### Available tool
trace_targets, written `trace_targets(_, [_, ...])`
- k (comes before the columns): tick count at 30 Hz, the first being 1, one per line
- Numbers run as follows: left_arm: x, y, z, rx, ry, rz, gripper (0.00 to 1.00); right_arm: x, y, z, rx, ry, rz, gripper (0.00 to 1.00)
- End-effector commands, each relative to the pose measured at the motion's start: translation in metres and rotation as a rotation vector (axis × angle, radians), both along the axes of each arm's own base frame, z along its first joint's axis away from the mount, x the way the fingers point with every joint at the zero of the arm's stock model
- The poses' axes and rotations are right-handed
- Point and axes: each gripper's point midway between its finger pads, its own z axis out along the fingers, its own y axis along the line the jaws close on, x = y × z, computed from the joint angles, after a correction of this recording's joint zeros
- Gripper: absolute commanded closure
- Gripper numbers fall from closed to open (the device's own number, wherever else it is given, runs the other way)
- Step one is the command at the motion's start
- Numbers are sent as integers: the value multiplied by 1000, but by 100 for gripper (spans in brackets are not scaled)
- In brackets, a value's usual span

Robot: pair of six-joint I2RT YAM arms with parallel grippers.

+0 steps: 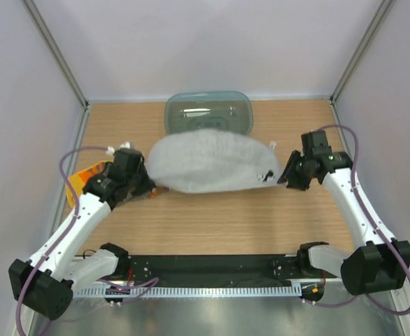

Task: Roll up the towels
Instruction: Flatten the towel, then fold the towel

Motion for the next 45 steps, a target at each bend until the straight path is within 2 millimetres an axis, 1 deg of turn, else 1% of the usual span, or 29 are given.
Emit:
trace_targets(1, [-33, -17, -51, -148, 143, -5, 93, -28, 5, -25, 69, 17, -36, 52])
trace_targets(2, [-53, -18, -75, -166, 213, -19, 82, -35, 5, -22, 79, -8, -42, 43])
trace_targets(3, [-59, -19, -82, -179, 238, -17, 67, -41, 4, -25, 85, -9, -56, 19])
trace_targets(4, [-65, -21, -87, -204, 255, -13, 39, -47, 4, -32, 83, 3, -60, 13])
trace_targets(5, [-72, -20, -92, -216, 264, -10, 29, -52, 3, -29, 84, -9, -66, 8])
trace_targets(6, [-73, -19, -92, -220, 256, -8, 23, -53, 2, -28, 84, -12, -66, 5])
trace_targets(7, [-74, -17, -91, -216, 248, -1, 8, -52, 2, -25, 82, -22, -62, 0])
trace_targets(8, [-74, -14, -91, -206, 242, 13, 4, -53, 0, -23, 69, -18, -65, 0])
trace_targets(9, [-69, -8, -85, -184, 209, 32, 2, -52, -2, -22, 58, -19, -64, 0])
trace_targets(11, [-68, -3, -81, -154, 207, 39, 2, -46, -5, -16, 39, -44, -63, 0])
trace_targets(14, [-57, 0, -76, -117, 176, 47, 3, -36, -3, -17, 38, -48, -51, 0])
trace_targets(15, [-53, 1, -78, -96, 180, 46, 6, -34, -2, -21, 42, -31, -44, 0])
trace_targets(18, [-52, 1, -80, -74, 209, 40, 9, -29, -3, -29, 26, -12, -36, 0])
trace_targets(19, [-53, 1, -85, -71, 224, 43, 10, -32, -5, -39, 11, 13, -43, 1])
trace_targets(21, [-57, 3, -92, -68, 246, 58, 12, -33, -10, -49, -9, 18, -64, 1])
trace_targets(22, [-62, 5, -103, -61, 271, 61, 13, -36, -9, -54, 1, 27, -65, 1])
trace_targets(24, [-68, 5, -110, -62, 291, 62, 17, -35, -7, -49, 18, 9, -80, 1])
trace_targets(26, [-75, 9, -120, -40, 306, 64, 19, -33, -9, -45, 16, -22, -96, 1])
trace_targets(28, [-84, 10, -126, -20, 326, 66, 20, -32, -9, -42, 21, -37, -101, 1])
trace_targets(29, [-87, 16, -130, 5, 327, 86, 21, -32, -7, -43, 28, -29, -99, 1])
trace_targets(30, [-91, 11, -132, 20, 326, 65, 22, -32, -5, -43, 39, -21, -96, 1])
trace_targets(32, [-95, 12, -136, 34, 335, 91, 23, -29, 3, -40, 82, -22, -92, 1])
trace_targets(33, [-99, 13, -142, 47, 352, 94, 24, -28, 4, -41, 89, -18, -92, 1])
trace_targets(35, [-97, 9, -147, 45, 350, 86, 25, -26, 4, -41, 88, -24, -98, 1])
trace_targets(36, [-98, 9, -153, 53, 357, 86, 27, -26, 3, -41, 84, -26, -101, 1])
trace_targets(38, [-94, 8, -156, 49, 341, 87, 31, -26, 0, -41, 74, -29, -109, 2])
trace_targets(39, [-96, 9, -161, 57, 354, 88, 35, -27, -1, -42, 67, -29, -113, 2])
trace_targets(41, [-94, 9, -166, 61, 354, 92, 39, -29, -3, -41, 59, -30, -117, 2])
trace_targets(45, [-95, 9, -176, 80, 371, 85, 51, -32, -8, -42, 48, -52, -148, 2])
